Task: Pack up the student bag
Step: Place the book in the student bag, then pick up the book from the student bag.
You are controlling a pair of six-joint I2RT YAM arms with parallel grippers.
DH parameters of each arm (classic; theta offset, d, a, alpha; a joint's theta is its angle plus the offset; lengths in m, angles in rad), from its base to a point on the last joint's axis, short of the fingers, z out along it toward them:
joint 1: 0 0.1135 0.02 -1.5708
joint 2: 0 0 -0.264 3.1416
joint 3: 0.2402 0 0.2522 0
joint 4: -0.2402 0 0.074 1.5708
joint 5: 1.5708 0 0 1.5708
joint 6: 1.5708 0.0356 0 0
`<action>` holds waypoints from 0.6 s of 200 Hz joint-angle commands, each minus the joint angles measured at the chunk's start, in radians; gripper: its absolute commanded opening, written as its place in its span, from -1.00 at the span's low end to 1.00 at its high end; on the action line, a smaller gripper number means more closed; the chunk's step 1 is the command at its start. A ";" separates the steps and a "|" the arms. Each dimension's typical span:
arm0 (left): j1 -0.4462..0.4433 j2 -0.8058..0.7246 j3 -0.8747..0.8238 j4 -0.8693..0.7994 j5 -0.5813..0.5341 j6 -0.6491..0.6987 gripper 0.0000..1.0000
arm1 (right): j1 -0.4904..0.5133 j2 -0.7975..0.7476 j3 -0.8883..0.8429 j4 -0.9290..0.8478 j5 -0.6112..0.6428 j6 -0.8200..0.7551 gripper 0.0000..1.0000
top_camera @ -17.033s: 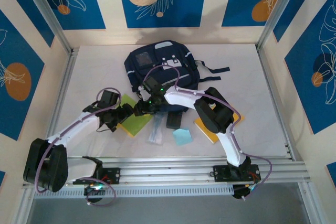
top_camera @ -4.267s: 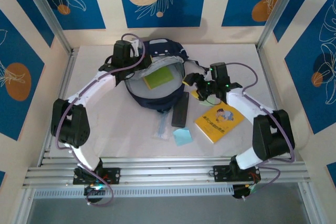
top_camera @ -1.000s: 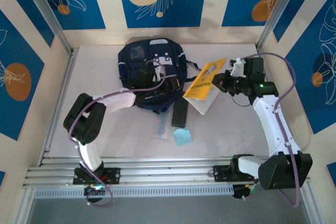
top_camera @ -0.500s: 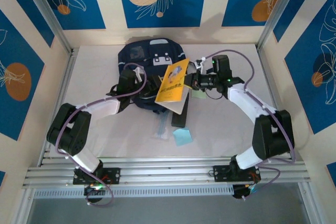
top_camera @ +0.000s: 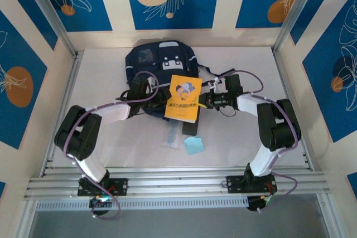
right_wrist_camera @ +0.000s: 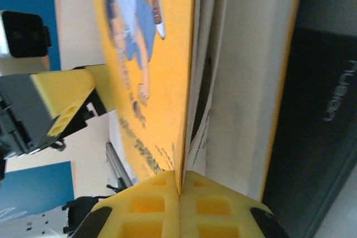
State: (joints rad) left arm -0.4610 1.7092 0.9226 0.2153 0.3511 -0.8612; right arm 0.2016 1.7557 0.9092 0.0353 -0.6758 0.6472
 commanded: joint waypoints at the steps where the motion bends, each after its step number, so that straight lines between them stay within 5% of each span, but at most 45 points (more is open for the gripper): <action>1: -0.015 0.040 0.042 -0.040 0.075 0.036 0.31 | 0.021 0.068 0.046 -0.032 0.059 -0.037 -1.00; 42: -0.064 0.061 0.075 -0.005 0.129 0.004 -0.01 | 0.035 0.087 0.081 -0.041 0.076 -0.037 -1.00; 76: -0.076 0.035 0.097 0.043 0.171 -0.035 -0.71 | 0.033 0.049 0.107 -0.116 0.104 -0.047 -0.99; 93: -0.073 -0.006 0.113 0.010 0.141 -0.009 -0.83 | 0.028 -0.017 0.106 -0.174 0.145 -0.040 -0.51; 120: -0.067 -0.075 0.139 -0.014 0.049 0.033 -0.96 | 0.024 -0.167 0.120 -0.327 0.280 -0.012 0.51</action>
State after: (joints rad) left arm -0.5251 1.7393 0.9985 0.1902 0.4595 -0.8608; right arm 0.2222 1.7405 0.9890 -0.1276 -0.5201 0.6281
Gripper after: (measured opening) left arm 0.130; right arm 0.531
